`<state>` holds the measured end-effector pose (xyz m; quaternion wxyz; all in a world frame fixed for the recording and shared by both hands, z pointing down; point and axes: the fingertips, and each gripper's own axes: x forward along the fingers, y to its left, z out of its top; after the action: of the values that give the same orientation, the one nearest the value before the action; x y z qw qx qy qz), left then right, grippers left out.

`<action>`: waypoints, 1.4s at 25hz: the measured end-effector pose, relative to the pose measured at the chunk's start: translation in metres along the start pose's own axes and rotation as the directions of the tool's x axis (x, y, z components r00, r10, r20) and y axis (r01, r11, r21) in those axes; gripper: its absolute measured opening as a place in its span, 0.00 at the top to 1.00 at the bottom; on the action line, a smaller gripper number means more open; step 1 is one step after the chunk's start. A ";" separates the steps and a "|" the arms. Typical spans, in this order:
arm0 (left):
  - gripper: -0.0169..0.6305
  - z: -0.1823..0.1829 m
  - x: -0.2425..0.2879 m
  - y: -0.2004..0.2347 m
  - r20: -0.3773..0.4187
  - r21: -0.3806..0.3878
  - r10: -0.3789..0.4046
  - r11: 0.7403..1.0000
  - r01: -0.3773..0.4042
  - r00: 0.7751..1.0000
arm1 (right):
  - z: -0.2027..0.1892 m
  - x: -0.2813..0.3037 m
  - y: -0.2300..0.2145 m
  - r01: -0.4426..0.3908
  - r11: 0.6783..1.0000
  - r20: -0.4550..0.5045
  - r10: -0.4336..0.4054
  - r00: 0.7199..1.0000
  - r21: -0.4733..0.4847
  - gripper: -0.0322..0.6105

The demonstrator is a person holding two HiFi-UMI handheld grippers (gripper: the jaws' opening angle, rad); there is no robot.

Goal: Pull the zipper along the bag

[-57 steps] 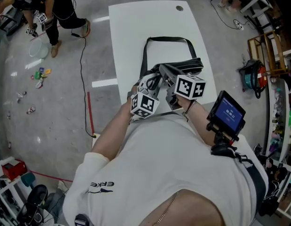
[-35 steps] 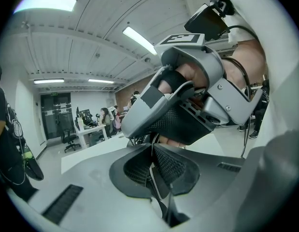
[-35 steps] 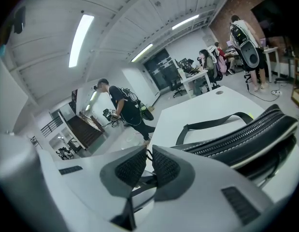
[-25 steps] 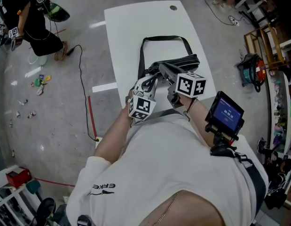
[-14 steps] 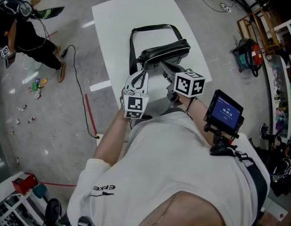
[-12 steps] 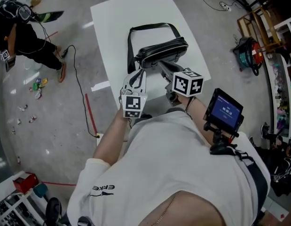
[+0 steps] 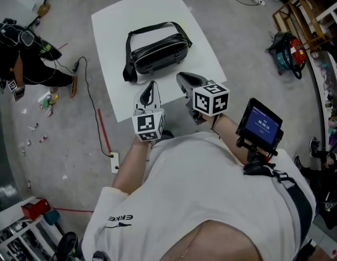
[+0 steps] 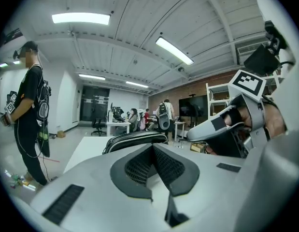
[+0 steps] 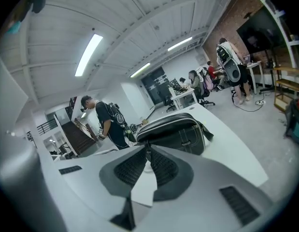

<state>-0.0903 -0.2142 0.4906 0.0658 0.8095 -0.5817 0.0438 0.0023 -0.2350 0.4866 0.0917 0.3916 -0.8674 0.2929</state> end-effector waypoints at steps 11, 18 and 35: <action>0.97 0.001 -0.044 -0.089 0.008 -0.061 0.121 0.991 -0.121 0.993 | -0.026 -0.103 -0.024 -0.014 0.992 0.021 0.016 1.000 -0.125 0.90; 0.97 0.005 -0.074 -0.116 0.016 -0.053 0.216 0.975 -0.215 0.976 | -0.040 -0.136 -0.024 0.011 0.974 0.031 -0.004 0.999 -0.227 0.92; 0.97 0.012 -0.085 -0.109 -0.009 -0.029 0.160 0.987 -0.160 0.987 | -0.039 -0.141 0.006 0.068 0.949 0.083 -0.044 0.996 -0.308 0.94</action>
<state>-0.0142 -0.1018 0.4605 0.0757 0.7591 -0.6451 0.0429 0.0903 -0.1211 0.4603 0.1280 0.4074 -0.8941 0.1351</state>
